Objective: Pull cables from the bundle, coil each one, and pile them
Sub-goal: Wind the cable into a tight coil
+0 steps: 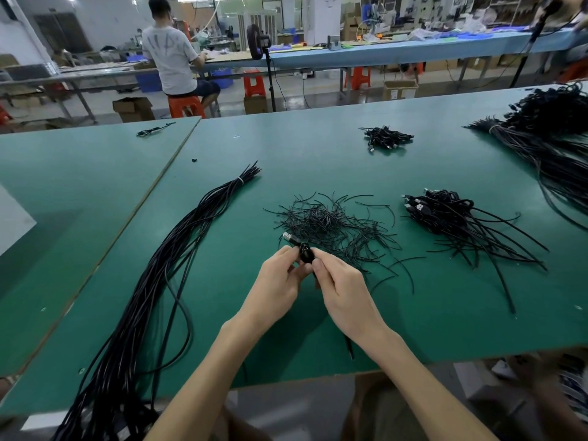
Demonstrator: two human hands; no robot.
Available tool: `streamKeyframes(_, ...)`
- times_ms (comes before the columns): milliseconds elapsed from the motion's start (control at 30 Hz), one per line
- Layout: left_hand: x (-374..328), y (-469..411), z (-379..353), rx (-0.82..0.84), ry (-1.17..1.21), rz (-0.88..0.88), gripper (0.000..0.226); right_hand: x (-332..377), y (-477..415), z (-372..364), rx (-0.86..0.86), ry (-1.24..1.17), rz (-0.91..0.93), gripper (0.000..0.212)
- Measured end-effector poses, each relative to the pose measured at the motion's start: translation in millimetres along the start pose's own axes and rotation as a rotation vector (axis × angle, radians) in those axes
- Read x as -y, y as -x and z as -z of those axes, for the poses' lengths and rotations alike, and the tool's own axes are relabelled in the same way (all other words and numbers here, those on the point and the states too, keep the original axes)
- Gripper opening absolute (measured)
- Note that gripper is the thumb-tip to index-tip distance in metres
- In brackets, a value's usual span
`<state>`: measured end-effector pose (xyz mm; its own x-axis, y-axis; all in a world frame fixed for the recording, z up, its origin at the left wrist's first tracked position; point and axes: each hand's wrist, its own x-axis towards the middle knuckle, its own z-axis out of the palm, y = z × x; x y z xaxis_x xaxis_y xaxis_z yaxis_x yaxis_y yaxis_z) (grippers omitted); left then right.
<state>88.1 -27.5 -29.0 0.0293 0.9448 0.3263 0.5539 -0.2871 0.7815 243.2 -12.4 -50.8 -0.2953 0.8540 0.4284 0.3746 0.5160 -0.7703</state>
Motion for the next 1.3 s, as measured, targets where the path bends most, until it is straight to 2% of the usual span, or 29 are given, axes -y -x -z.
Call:
streamKeyframes(100,-2,-1,1,0.007,0.033,0.047,0.014,0,-1,1,-0.039,-0.066,0.002,0.033)
streamKeyframes(233,-3,-1,1,0.008,0.055,0.084,0.029,-1,-2,2,-0.035,-0.093,-0.046,0.027)
streamKeyframes(367,-2,-2,3,-0.017,0.055,0.104,0.032,-2,-2,3,-0.014,-0.081,-0.070,0.025)
streamKeyframes(733,8,1,17,0.072,0.339,0.295,0.008,-4,-1,1,0.022,-0.020,-0.054,0.026)
streamKeyframes(867,5,3,18,0.087,0.415,0.312,0.008,-4,-1,0,0.035,0.003,-0.052,0.028)
streamKeyframes(1067,3,5,14,-0.033,0.380,0.329,0.016,-4,-1,-1,0.063,0.023,-0.088,0.026)
streamKeyframes(1300,-3,13,-6,-0.246,0.058,0.202,0.040,-4,-2,0,0.075,-0.062,-0.163,0.038)
